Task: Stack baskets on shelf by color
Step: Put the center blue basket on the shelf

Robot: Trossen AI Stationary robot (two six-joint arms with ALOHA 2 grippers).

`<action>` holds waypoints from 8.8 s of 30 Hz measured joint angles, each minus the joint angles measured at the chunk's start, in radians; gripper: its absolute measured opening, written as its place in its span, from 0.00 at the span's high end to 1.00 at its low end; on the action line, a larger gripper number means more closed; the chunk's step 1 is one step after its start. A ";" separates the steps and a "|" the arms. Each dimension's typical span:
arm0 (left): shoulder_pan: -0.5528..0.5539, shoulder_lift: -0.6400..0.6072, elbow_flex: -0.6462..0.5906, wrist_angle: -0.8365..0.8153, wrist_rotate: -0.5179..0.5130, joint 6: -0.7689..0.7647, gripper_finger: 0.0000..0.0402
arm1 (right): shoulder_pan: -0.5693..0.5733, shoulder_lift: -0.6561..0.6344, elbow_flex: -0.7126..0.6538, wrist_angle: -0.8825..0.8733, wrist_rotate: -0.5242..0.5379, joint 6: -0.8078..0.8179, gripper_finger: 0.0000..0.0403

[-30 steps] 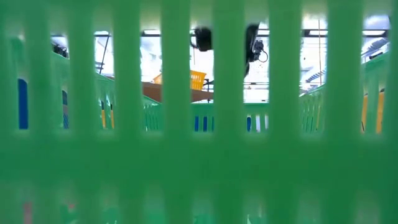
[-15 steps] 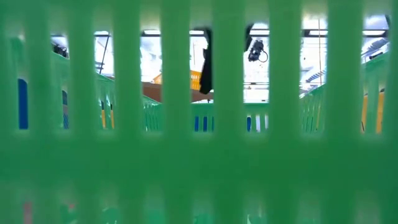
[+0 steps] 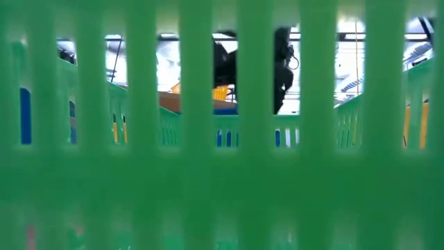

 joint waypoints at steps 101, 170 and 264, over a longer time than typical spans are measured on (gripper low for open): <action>-0.125 -0.048 0.001 0.174 0.004 0.074 0.61 | 0.089 -0.013 0.541 -0.249 0.249 -0.675 0.97; -0.197 -0.045 0.001 0.209 0.002 0.124 0.70 | -0.205 0.063 0.536 0.144 0.123 -0.914 0.76; -0.197 -0.045 0.000 0.192 0.004 0.122 0.70 | -0.186 0.053 0.469 0.200 0.188 -1.231 0.92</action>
